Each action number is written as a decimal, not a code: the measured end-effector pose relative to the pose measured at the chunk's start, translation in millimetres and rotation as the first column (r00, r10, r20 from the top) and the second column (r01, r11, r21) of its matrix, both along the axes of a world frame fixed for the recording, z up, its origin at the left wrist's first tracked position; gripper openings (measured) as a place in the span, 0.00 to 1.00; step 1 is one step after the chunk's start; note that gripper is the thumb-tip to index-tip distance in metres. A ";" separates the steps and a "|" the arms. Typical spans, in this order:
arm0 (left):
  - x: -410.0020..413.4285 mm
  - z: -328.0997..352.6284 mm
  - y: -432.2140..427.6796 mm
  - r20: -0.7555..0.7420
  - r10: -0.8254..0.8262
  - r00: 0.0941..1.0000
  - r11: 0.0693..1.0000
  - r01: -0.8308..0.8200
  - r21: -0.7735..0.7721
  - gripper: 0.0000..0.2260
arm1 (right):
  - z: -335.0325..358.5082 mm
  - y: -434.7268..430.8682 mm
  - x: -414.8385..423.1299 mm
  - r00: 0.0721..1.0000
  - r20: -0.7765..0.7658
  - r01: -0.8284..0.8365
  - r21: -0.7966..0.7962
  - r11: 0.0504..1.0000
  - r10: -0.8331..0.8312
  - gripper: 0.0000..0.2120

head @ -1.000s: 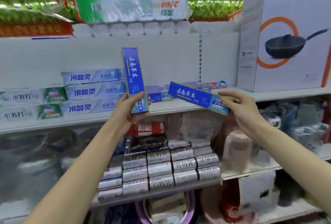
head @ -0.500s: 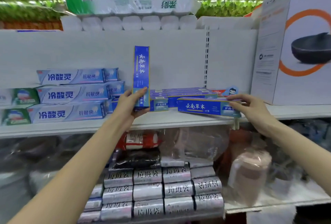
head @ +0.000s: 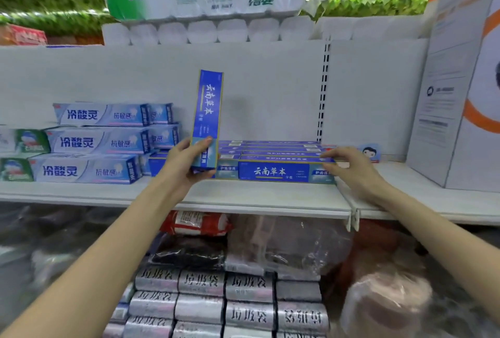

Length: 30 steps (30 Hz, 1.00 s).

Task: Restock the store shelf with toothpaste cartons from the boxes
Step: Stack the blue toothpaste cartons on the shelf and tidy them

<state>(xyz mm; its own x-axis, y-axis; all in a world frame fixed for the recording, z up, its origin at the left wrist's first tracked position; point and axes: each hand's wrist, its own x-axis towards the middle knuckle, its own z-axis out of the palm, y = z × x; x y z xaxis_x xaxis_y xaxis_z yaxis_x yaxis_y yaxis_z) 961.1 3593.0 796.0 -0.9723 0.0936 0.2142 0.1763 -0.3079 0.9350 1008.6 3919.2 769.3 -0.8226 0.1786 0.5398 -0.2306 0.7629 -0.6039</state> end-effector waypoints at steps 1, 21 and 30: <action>0.5 -1.4 1.8 0.004 -0.001 1.000 1.000 0.001 -0.004 0.03 | 0.8 2.0 2.3 1.000 -0.005 0.009 0.009 1.000 -0.009 0.09; 38.4 18.4 69.8 -0.060 -0.241 0.969 0.966 0.245 0.083 0.09 | 50.0 -145.6 31.8 0.875 -0.009 -0.330 -0.743 0.582 0.484 0.20; -7.6 29.0 22.7 -0.272 -0.061 0.960 0.884 -0.075 -0.462 0.17 | 58.1 -137.8 -15.7 0.869 0.019 -0.342 -0.698 0.629 0.494 0.09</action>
